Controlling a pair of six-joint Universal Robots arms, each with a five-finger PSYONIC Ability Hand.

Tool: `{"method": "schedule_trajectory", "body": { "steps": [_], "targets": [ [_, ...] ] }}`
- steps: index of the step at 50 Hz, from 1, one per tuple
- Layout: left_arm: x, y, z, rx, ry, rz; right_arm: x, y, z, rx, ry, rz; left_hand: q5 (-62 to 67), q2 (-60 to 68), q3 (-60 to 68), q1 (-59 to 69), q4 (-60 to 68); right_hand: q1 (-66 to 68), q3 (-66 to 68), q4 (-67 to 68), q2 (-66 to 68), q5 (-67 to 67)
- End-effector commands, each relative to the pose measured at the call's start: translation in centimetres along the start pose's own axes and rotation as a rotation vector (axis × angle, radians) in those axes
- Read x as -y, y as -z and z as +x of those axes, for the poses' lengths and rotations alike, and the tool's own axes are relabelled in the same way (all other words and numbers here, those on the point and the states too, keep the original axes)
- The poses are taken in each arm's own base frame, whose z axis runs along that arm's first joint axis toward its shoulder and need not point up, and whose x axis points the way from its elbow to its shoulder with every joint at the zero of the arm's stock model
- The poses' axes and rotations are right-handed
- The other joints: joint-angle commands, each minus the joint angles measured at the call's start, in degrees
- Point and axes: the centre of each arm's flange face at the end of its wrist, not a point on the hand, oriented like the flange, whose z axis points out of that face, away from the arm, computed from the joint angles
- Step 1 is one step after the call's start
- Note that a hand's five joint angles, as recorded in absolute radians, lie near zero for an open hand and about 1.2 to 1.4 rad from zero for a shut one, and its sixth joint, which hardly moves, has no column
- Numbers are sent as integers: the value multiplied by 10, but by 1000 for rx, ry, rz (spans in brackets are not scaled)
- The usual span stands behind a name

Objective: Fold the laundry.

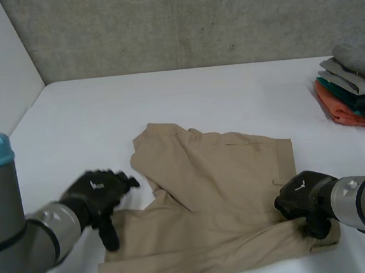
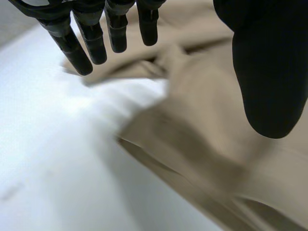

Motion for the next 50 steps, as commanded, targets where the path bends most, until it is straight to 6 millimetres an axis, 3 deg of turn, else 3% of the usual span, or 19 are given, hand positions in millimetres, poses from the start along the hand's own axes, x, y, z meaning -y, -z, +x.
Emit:
{"method": "schedule_trajectory", "body": {
  "steps": [1,9,20,31,42,50],
  "targets": [
    [9,-41,-38,59,51,130,-2,-9,5,-42,-17,34,85,85,83,96,88,164,119,113,124,111],
    [15,-96,-68,67,88,174,-1,-11,4,-57,-15,52,208,208,206,219,211,164,119,113,124,111],
    [18,-149,-69,31,107,84,-2,-11,5,-64,-34,60,262,262,259,272,265,164,119,113,124,111],
    [30,-170,-38,-19,65,73,-2,-11,6,-75,-39,68,264,264,261,274,267,164,119,113,124,111],
    [57,-161,8,-116,38,173,-4,-12,8,-84,-46,68,238,239,236,249,242,164,119,113,124,111],
    [65,-166,21,-123,15,254,-6,-12,8,-80,-48,64,183,183,180,193,186,164,119,113,124,111]
  ]
}}
